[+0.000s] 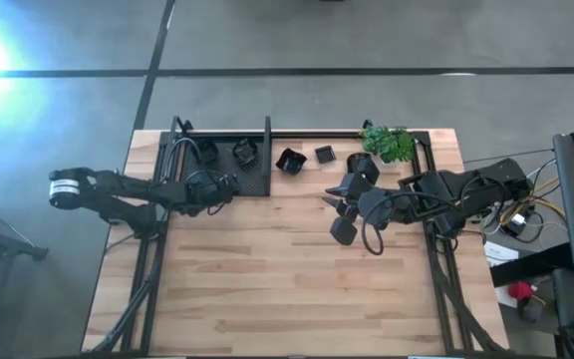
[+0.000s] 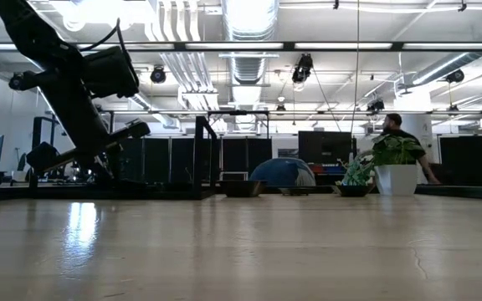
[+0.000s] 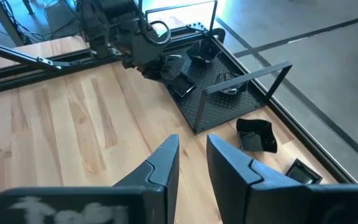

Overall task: Pick & Place Mini shaped plates
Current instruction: Stack the black square plate on top of the black square plates on the shelf

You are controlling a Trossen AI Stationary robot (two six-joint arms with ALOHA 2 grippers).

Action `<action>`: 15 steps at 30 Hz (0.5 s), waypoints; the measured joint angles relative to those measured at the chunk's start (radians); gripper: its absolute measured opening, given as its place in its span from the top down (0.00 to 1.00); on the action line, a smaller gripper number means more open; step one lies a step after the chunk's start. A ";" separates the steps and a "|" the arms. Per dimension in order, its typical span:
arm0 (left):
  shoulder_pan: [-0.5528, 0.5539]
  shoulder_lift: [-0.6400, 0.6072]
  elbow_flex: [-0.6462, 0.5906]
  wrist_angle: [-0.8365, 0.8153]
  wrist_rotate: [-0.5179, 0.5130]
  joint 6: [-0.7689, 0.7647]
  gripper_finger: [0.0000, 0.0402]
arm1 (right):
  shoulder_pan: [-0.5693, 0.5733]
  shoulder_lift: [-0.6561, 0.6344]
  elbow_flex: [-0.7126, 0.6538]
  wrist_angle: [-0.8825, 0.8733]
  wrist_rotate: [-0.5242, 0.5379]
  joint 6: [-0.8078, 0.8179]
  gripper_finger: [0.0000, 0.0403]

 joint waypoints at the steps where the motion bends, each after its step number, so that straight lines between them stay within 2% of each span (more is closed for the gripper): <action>1: 0.000 0.000 0.000 0.000 0.003 0.005 0.98 | 0.000 0.000 0.000 0.000 0.000 0.000 0.81; 8: 0.000 0.000 0.000 0.002 0.018 0.008 0.97 | 0.000 0.000 0.000 0.000 0.001 -0.010 0.81; 15: 0.001 0.000 0.000 -0.001 0.029 0.008 0.86 | 0.000 0.000 0.000 0.000 0.002 -0.026 0.82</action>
